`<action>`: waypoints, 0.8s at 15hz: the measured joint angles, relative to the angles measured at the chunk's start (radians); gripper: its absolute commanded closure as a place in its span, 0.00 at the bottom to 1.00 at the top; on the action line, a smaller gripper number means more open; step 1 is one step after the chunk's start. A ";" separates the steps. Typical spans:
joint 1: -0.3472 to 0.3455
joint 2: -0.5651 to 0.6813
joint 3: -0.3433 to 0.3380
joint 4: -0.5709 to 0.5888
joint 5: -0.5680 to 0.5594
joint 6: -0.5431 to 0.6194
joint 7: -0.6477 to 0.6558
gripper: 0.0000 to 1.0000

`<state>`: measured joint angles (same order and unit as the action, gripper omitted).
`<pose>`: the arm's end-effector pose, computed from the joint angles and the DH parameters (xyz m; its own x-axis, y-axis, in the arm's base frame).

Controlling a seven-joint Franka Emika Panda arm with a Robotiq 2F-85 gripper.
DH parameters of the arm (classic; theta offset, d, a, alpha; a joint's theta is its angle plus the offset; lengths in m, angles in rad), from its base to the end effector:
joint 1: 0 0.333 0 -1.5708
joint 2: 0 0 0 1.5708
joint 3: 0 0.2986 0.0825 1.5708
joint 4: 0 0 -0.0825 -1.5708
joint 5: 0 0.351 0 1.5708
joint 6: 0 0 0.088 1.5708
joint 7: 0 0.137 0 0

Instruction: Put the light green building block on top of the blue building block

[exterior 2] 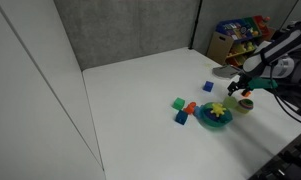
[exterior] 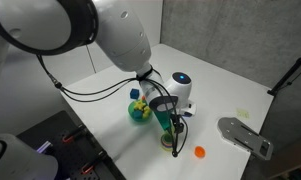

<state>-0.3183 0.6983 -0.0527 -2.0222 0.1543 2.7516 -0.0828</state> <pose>0.5255 -0.2107 0.0884 0.9135 -0.4053 0.0344 -0.4045 -0.9141 -0.0267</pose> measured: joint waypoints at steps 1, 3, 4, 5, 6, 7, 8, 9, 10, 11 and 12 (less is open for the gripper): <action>-0.002 0.010 0.009 0.003 0.007 0.011 0.000 0.00; -0.003 0.028 0.024 0.006 0.016 0.034 0.000 0.00; -0.003 0.038 0.029 0.006 0.016 0.048 0.000 0.00; -0.003 0.047 0.033 0.007 0.016 0.062 0.000 0.00; -0.003 0.057 0.036 0.007 0.016 0.074 0.000 0.00; -0.003 0.067 0.037 0.007 0.016 0.087 0.000 0.00; -0.003 0.076 0.038 0.007 0.016 0.100 0.000 0.25; -0.003 0.084 0.039 0.007 0.016 0.111 0.000 0.27; -0.003 0.092 0.039 0.007 0.016 0.121 0.000 0.34; -0.003 0.097 0.039 0.007 0.016 0.125 0.001 0.44; -0.003 0.101 0.039 0.007 0.016 0.126 0.002 0.53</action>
<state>-0.3212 0.7993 -0.0140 -2.0153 0.1705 2.8774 -0.0804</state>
